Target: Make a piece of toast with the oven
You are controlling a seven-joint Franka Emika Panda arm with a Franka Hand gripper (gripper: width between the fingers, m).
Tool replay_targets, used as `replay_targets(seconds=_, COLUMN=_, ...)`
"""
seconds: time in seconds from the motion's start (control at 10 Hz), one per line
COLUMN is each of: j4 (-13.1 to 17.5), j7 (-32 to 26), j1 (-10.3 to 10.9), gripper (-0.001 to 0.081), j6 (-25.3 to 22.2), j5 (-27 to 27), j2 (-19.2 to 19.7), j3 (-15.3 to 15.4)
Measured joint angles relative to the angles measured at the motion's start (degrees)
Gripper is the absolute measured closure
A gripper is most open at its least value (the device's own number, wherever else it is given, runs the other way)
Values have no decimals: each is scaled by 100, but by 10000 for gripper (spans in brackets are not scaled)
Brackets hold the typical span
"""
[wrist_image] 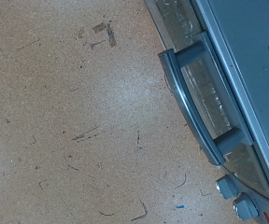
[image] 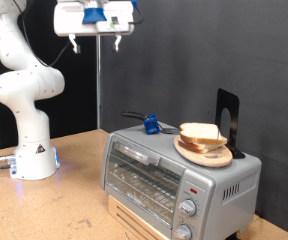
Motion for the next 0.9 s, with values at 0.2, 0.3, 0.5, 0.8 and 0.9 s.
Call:
replay_targets(seconds=0.2, j4=-38, j7=-425, j1=76, gripper=-3, j6=63, j5=132, j2=-95, j3=-100)
replay_targets(seconds=0.3, j4=-36, j7=-1088, j1=248, gripper=-3, j6=240, j5=397, j2=-134, j3=-302)
replay_targets(seconds=0.5, j4=16, j7=-2582, j1=667, gripper=-3, j6=436, j5=890, j2=-97, j3=-874)
replay_targets(seconds=0.8, j4=45, j7=-3547, j1=958, gripper=-3, j6=619, j5=942, j2=108, j3=-1255)
replay_targets(seconds=0.9, j4=24, j7=-3555, j1=957, gripper=-3, j6=610, j5=1015, j2=79, j3=-1266)
